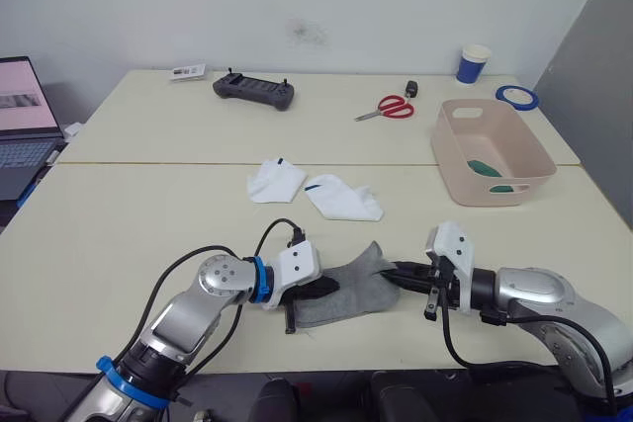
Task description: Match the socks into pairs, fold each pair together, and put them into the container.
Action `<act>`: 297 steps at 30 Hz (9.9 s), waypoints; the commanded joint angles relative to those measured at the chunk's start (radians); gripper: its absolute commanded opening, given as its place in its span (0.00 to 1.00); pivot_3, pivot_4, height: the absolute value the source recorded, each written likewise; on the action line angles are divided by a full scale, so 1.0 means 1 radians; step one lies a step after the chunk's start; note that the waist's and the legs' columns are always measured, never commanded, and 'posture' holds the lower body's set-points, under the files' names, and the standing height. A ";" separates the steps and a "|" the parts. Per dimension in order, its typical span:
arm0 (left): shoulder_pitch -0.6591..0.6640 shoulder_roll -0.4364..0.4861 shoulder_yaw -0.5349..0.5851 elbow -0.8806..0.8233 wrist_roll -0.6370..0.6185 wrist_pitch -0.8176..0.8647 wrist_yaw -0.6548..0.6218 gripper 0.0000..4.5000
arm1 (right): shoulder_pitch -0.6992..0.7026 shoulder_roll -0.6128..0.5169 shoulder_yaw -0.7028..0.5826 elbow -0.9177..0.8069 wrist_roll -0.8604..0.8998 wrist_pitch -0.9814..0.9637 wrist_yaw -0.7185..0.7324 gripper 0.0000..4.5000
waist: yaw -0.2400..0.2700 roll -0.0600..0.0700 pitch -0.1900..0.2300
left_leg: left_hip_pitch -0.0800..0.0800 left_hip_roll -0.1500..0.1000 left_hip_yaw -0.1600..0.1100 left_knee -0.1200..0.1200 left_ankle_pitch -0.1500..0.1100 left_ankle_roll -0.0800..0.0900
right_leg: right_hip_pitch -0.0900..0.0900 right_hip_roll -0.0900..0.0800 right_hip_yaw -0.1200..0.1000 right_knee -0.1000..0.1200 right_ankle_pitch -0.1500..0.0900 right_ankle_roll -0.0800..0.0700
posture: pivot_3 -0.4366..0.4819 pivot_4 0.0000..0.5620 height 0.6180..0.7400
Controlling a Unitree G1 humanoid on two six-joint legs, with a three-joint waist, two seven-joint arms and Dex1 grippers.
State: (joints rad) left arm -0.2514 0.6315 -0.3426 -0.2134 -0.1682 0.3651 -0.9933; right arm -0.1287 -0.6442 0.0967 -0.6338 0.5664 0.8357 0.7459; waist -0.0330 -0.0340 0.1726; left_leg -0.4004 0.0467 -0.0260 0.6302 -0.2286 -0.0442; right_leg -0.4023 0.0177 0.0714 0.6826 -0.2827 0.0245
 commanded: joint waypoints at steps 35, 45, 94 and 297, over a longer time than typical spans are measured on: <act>0.168 0.147 0.222 -0.142 -0.089 0.121 0.039 0.00 | -0.311 0.306 0.209 0.203 0.119 0.326 -0.121 0.32 | -0.008 0.001 0.000 | 0.000 0.001 0.000 -0.001 0.000 0.000 | -0.002 0.000 -0.001 0.000 0.000 -0.001 | 0.48 0.27 1.00; 0.252 0.198 0.459 -0.190 -0.238 0.215 0.025 0.00 | -0.343 0.188 0.150 0.153 0.162 0.317 -0.057 0.80 | -0.012 0.001 0.001 | -0.001 0.001 0.000 -0.001 0.000 0.000 | -0.002 0.000 -0.001 -0.001 0.000 -0.001 | 0.48 0.27 1.00; 0.118 0.265 0.123 -0.150 -0.107 0.111 -0.076 0.00 | -0.293 0.138 0.526 0.288 -0.364 -0.236 0.191 0.00 | -0.020 0.001 0.001 | 0.000 0.001 0.000 -0.001 0.000 0.000 | -0.002 0.000 -0.001 0.000 -0.001 -0.002 | 0.48 0.27 1.00; -0.605 -0.199 0.141 0.032 -0.277 0.321 0.094 1.00 | -1.267 -0.194 0.324 1.801 -1.054 -1.254 0.338 0.84 | -0.024 0.009 0.012 | -0.001 -0.002 0.002 -0.002 0.001 -0.002 | -0.003 -0.002 0.001 -0.001 0.002 -0.005 | 0.48 0.27 1.00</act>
State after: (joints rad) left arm -0.8482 0.4321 -0.2196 -0.1515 -0.4442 0.6922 -0.9044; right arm -1.3516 -0.8233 0.4600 1.1848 -0.5244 -0.4282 1.0380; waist -0.0567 -0.0246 0.1844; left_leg -0.4016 0.0449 -0.0239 0.6283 -0.2276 -0.0458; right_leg -0.4049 0.0157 0.0728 0.6822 -0.2811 0.0196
